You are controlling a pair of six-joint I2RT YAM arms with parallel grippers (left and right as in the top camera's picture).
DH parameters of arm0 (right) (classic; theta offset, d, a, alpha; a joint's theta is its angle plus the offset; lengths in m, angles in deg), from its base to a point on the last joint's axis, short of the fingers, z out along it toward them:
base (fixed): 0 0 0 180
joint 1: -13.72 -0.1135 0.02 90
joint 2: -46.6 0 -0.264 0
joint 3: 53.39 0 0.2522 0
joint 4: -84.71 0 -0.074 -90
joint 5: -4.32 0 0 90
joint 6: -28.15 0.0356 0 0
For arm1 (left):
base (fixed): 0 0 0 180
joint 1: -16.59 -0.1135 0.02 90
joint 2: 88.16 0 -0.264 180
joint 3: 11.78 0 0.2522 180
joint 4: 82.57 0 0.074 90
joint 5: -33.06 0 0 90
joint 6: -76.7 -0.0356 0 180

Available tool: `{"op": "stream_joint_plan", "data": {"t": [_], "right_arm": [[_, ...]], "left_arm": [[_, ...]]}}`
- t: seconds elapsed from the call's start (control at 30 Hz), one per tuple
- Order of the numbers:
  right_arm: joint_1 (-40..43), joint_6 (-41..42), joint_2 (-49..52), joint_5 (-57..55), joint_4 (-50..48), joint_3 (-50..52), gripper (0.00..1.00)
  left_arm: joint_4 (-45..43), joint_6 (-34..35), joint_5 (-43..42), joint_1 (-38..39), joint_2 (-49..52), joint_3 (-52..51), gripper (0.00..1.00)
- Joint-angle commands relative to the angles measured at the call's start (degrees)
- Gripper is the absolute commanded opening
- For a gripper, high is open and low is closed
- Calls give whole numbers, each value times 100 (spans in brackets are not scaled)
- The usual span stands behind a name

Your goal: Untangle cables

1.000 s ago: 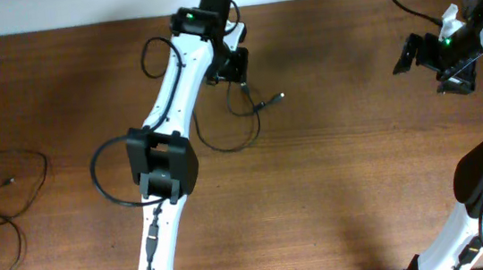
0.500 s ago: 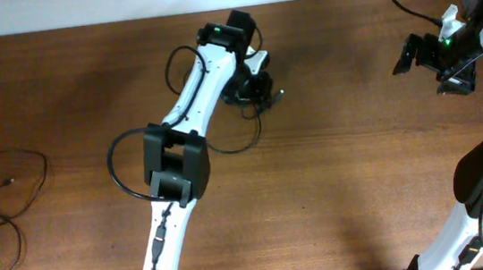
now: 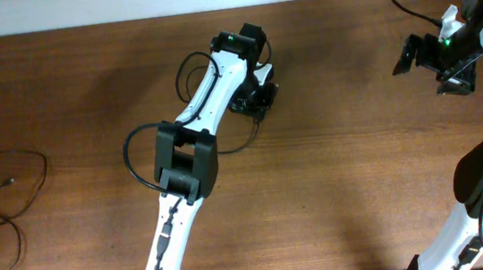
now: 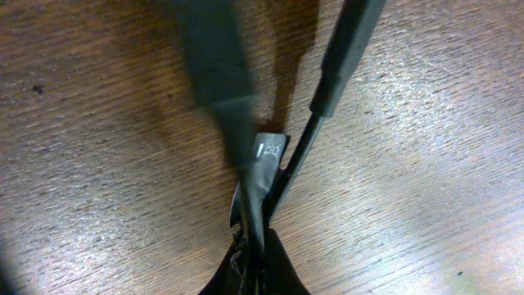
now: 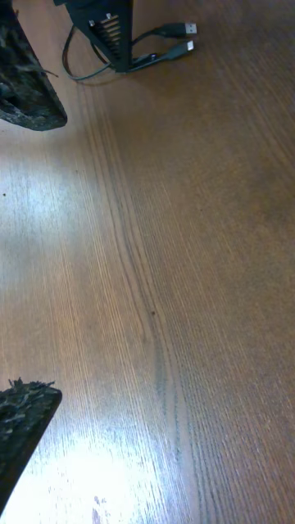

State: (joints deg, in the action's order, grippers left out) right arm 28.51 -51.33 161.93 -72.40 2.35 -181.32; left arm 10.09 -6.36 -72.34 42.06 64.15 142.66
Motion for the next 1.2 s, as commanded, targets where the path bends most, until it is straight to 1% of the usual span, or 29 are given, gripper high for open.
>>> {"op": "stream_joint_plan", "data": {"t": [0.0,0.07,0.17,0.2,0.23,0.27,0.4,0.47,0.57,0.6,0.63,0.7,0.73,0.77,0.8,0.87,0.97,1.0,1.07,1.1,1.17], "right_arm": [[-59,-72,-155,-44,-4,39,99],[-59,-72,-155,-46,-2,39,99],[-59,-72,-155,-46,-4,39,99],[-59,-70,-155,-46,-4,39,99],[-59,-70,-155,-46,-4,39,99],[-59,-70,-155,-46,-2,39,99],[-59,-70,-155,-44,17,39,99],[-59,-70,-155,-44,24,39,99],[-59,-68,-155,-44,37,39,99],[-59,-70,-155,-46,33,39,99],[-59,-68,-155,-46,33,39,99],[-59,-68,-155,-44,39,39,99],[-59,-70,-155,-46,42,39,99],[-59,-68,-155,-44,59,39,99],[-59,-68,-155,-44,66,39,99],[-59,-68,-155,-42,61,39,99],[-59,-68,-155,-44,61,39,99],[-74,-70,-155,37,83,39,95],[-223,-308,-238,142,144,17,86],[-332,-439,-396,133,142,-13,84],[-514,-439,-752,-66,142,-133,85]], "left_arm": [[470,-11,511,-175,229,780,0],[872,-11,789,-378,129,1615,0],[1429,-11,1504,-1075,-205,3595,0],[1423,-15,1731,-1353,-304,3928,0],[1266,-28,1919,-1735,-584,3912,0],[1126,-33,1932,-2120,-732,3915,0],[313,-33,1958,-3545,-796,3821,0],[-254,-31,1954,-4194,-793,3600,0],[-1047,-33,1956,-4876,-791,2933,1],[-1344,-31,1956,-5038,-791,2605,17],[-1718,-31,1961,-5184,-791,2162,24],[-2424,-31,2041,-5418,-791,1303,27],[-2660,-28,2039,-5501,-791,984,40],[-2889,-31,2039,-5569,-791,667,79],[-3056,-31,2039,-5630,-791,387,99],[-2992,-31,2033,-5705,-822,297,99],[-2931,-31,1912,-5672,-1432,304,99],[-2830,-31,1694,-5626,-1770,304,99],[-2334,-31,1167,-5469,-2673,304,99],[-2004,-28,1071,-5357,-3119,304,99],[-1528,-26,953,-5134,-3652,304,100]]}}
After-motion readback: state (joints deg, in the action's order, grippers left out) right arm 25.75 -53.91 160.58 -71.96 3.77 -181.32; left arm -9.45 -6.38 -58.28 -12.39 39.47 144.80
